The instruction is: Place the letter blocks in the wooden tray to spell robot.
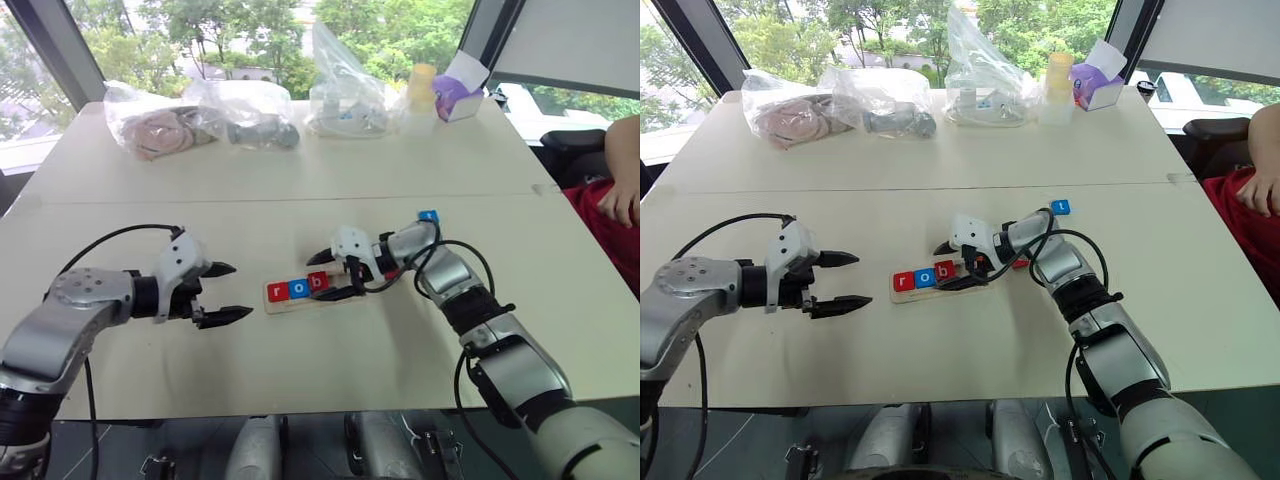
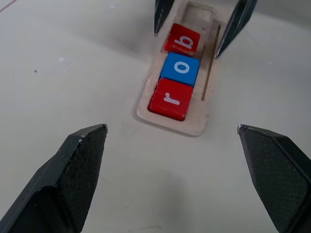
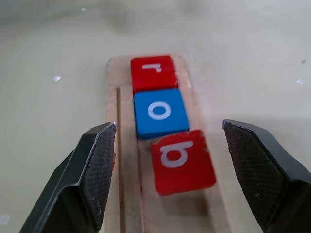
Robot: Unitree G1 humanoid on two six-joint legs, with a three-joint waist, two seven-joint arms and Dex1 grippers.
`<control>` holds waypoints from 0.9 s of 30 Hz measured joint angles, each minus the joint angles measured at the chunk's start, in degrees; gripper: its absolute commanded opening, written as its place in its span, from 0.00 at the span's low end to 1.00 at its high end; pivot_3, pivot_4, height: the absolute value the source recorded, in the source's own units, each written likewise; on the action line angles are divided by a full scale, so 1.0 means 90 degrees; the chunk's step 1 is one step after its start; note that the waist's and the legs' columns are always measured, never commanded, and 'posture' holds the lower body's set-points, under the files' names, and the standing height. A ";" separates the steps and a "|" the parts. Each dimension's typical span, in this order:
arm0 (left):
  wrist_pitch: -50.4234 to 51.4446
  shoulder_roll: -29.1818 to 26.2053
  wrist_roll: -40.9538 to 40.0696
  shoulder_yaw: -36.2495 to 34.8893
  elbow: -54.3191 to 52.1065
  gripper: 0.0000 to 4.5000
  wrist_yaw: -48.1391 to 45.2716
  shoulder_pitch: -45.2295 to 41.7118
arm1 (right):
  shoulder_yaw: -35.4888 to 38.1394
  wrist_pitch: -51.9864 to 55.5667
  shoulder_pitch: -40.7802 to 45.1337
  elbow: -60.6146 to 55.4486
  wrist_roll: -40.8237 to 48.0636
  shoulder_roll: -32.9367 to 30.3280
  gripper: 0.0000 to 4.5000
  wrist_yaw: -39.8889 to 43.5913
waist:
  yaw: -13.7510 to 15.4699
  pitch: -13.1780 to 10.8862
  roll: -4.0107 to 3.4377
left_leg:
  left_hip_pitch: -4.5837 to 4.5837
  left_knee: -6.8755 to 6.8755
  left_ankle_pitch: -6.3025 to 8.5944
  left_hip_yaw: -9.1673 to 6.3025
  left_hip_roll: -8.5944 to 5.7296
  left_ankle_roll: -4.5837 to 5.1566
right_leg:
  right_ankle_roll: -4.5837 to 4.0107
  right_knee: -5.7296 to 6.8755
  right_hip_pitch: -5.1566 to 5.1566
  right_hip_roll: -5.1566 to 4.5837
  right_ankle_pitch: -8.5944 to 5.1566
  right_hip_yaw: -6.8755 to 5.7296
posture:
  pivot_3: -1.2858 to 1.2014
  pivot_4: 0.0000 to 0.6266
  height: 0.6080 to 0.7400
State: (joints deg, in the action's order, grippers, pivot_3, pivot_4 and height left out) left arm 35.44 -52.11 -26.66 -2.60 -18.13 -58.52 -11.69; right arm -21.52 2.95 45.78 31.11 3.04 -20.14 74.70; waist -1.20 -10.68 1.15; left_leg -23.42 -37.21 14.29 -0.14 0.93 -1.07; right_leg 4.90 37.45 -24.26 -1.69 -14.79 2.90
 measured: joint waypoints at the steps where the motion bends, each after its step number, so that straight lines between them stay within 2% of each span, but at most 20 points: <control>1: -0.0003 0.0004 0.0002 0.0016 0.0000 1.00 -0.0001 -0.0011 | -0.0008 0.0000 -0.0014 0.0009 -0.0012 0.0001 0.80 0.0007 | 0.0000 0.0000 0.0000 | 0.0000 0.0000 0.0000 0.0000 0.0000 0.0000 | 0.0000 0.0000 0.0000 0.0000 0.0000 0.0000 | 0.52 0.24 1.00; 12: -0.0113 0.0047 0.0136 0.0116 0.0047 1.00 -0.0001 -0.0020 | -0.0008 0.0450 -0.0348 -0.0532 0.0009 -0.0023 0.80 0.0162 | -0.0001 0.0000 0.0000 | 0.0001 -0.0001 0.0000 -0.0002 0.0001 0.0000 | 0.0000 0.0005 -0.0001 0.0004 0.0000 0.0000 | 0.52 0.24 1.00; 18: -0.0131 0.0105 0.0193 0.0150 0.0138 1.00 0.0000 -0.0044 | 0.0098 0.0560 -0.0444 -0.0783 0.0039 -0.0112 0.80 -0.0089 | 0.0002 0.0000 0.0000 | 0.0001 -0.0001 0.0000 -0.0002 0.0000 0.0000 | 0.0000 0.0005 -0.0001 0.0004 0.0000 0.0000 | 0.52 0.24 1.00; 22: -0.0142 0.0156 0.0217 0.0211 0.0136 1.00 -0.0023 -0.0120 | 0.0597 0.0896 -0.0475 -0.1208 0.0175 -0.0195 0.80 -0.0609 | 0.0007 0.0000 0.0000 | -0.0001 -0.0001 0.0000 -0.0003 0.0000 -0.0001 | 0.0000 0.0006 -0.0002 0.0003 0.0000 0.0000 | 0.52 0.24 1.00; 24: -0.0140 0.0185 0.0206 0.0257 0.0103 1.00 -0.0079 -0.0217 | 0.0959 0.1277 -0.0587 -0.1735 0.0329 -0.0321 0.80 -0.0961 | 0.0027 0.0000 0.0000 | -0.0002 -0.0001 0.0000 -0.0005 0.0000 -0.0001 | 0.0000 0.0006 -0.0002 0.0001 0.0000 0.0000 | 0.52 0.24 1.00; 27: -0.0110 0.0219 0.0120 0.0431 -0.0059 1.00 -0.0232 -0.0410 | 0.1779 0.2360 -0.1141 -0.3003 0.0576 -0.0393 0.80 -0.1995 | 0.0065 0.0002 0.0003 | -0.0005 0.0000 0.0000 -0.0010 -0.0002 -0.0001 | 0.0000 0.0005 0.0000 -0.0002 0.0000 0.0000 | 0.52 0.24 1.00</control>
State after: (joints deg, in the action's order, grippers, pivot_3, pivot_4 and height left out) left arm 34.45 -50.13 -25.58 1.29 -18.66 -60.60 -15.38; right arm -5.51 24.19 35.50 4.09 8.22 -23.68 56.74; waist -0.62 -10.67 1.18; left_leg -23.46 -37.21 14.29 -0.23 0.91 -1.08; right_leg 4.90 37.50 -24.26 -1.71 -14.79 2.89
